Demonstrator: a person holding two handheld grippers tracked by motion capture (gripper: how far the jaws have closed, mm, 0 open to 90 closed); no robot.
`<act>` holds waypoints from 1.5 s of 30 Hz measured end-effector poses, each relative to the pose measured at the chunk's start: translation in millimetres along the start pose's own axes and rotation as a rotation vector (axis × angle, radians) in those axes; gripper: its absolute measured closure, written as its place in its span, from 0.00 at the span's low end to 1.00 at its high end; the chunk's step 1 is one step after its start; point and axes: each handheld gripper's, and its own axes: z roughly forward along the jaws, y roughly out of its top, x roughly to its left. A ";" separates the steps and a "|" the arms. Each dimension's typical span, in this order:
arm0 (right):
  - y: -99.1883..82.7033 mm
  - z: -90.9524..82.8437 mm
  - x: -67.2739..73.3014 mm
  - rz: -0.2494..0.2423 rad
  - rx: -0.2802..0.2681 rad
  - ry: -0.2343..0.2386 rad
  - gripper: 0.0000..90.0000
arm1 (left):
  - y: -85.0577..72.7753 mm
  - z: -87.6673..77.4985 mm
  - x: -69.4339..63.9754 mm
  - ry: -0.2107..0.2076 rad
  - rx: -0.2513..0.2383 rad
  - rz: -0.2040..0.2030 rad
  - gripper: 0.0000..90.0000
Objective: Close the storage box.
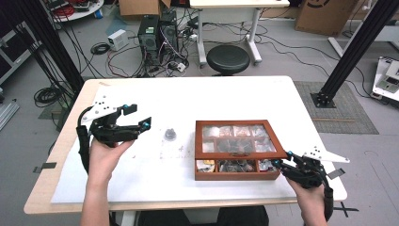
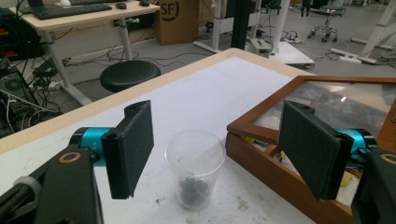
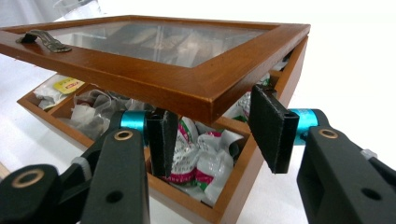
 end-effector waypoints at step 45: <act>-31.5 -9.7 5.8 -0.022 0.105 -0.019 0.59 | -0.9 3.6 -2.5 -0.004 0.015 0.006 0.30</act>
